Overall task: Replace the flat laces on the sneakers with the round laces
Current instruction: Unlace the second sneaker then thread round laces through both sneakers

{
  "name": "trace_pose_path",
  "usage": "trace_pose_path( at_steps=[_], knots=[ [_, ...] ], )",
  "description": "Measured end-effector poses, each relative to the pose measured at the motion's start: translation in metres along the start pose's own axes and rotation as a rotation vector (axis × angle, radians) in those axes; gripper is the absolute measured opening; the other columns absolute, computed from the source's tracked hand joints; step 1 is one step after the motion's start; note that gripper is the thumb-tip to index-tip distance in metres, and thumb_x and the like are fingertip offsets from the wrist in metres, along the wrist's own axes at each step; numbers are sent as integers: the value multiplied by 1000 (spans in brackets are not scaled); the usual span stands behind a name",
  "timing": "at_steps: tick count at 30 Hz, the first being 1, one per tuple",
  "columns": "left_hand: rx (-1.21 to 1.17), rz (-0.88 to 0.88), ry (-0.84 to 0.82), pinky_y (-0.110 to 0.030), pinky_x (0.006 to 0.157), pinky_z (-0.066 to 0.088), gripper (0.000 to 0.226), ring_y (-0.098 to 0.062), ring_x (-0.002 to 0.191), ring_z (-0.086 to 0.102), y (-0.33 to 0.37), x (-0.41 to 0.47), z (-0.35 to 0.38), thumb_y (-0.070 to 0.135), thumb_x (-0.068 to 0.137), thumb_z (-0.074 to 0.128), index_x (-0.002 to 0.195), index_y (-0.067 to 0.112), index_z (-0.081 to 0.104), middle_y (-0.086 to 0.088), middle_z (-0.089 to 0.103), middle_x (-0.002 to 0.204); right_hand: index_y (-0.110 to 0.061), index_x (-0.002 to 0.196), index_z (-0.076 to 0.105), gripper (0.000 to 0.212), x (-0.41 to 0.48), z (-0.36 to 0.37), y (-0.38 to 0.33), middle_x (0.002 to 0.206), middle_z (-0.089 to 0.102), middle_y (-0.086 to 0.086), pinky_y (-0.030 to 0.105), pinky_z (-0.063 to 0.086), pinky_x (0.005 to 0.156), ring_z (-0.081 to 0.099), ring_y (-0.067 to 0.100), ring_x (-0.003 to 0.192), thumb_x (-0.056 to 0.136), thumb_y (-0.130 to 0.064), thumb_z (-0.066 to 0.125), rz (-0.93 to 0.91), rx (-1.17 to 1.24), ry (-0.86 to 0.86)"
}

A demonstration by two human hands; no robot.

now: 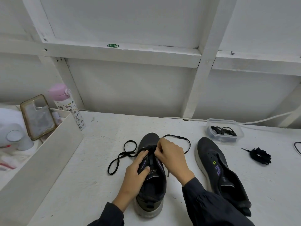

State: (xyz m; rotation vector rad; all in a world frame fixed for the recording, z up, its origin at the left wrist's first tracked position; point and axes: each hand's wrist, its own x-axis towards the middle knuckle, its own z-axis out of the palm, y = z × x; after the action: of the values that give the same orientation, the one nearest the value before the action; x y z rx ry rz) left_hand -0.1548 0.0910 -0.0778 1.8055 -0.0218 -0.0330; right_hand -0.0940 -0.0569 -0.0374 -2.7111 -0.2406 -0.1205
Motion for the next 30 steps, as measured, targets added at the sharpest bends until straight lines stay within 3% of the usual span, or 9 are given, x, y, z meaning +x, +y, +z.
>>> trace_pose_path(
  at_steps=[2, 4, 8, 11, 15, 19, 23, 27, 30],
  knots=[
    [4, 0, -5, -19, 114, 30, 57, 1, 137, 36, 0, -1, 1, -2, 92, 57, 134, 36, 46, 12, 45, 146, -12, 94, 46, 12, 3, 3, 0, 71, 61, 5, 35, 29, 54, 53, 32, 64, 95, -24, 42, 0, -29, 27],
    [1, -3, -1, -11, 111, 29, 57, 2, 137, 36, 0, -1, 0, -3, 92, 57, 134, 35, 46, 12, 45, 146, -15, 97, 48, 14, 4, 5, 2, 73, 63, 2, 35, 35, 56, 57, 29, 67, 97, -27, 43, -9, 26, 28],
    [-4, -11, 8, -8, 108, 30, 57, 3, 136, 37, -2, 1, 0, -3, 92, 57, 135, 33, 47, 11, 46, 146, -22, 86, 66, 11, 5, -1, 16, 76, 68, -10, 38, 54, 73, 64, 12, 75, 91, -32, 62, 135, 495, -47],
    [-2, -17, 3, -11, 110, 29, 57, 0, 138, 36, -2, 0, 1, -2, 92, 57, 137, 32, 47, 11, 45, 147, -23, 74, 71, 8, 1, -6, 24, 71, 70, -7, 29, 52, 67, 63, 6, 66, 81, -24, 76, 188, 667, -123],
    [2, -15, 8, -3, 104, 29, 57, 2, 135, 38, -1, 1, 0, -4, 92, 56, 137, 30, 47, 10, 46, 145, -29, 72, 68, 11, -1, -6, 18, 76, 70, -12, 30, 52, 72, 63, 4, 72, 80, -24, 74, 129, 532, -111],
    [2, -5, 0, 0, 101, 28, 58, 23, 122, 37, 1, -1, 0, -7, 91, 55, 131, 35, 47, 14, 46, 142, -28, 80, 56, 6, 6, -6, 17, 79, 67, -10, 38, 54, 74, 65, 11, 74, 85, -28, 59, 132, 419, -87],
    [-7, -9, 10, -6, 106, 31, 59, 8, 132, 40, -1, 0, 0, -6, 91, 54, 131, 37, 48, 13, 48, 143, -26, 82, 59, 7, 9, -6, 19, 79, 67, -7, 44, 58, 69, 67, 16, 67, 89, -27, 59, 164, 569, -79],
    [-8, -18, 14, -17, 112, 31, 59, -1, 137, 38, -1, -1, 1, -5, 91, 55, 131, 38, 48, 11, 47, 145, -8, 83, 70, 21, 6, -15, 26, 77, 68, 0, 31, 56, 60, 65, 13, 64, 79, -27, 80, 227, 822, -250],
    [-9, -24, 11, -22, 114, 32, 59, -3, 137, 38, -1, -1, 0, -5, 92, 55, 131, 38, 48, 10, 47, 145, -11, 76, 70, 12, 4, -13, 26, 66, 63, -2, 30, 51, 55, 60, 14, 61, 79, -17, 79, 230, 848, -286]
  ],
)
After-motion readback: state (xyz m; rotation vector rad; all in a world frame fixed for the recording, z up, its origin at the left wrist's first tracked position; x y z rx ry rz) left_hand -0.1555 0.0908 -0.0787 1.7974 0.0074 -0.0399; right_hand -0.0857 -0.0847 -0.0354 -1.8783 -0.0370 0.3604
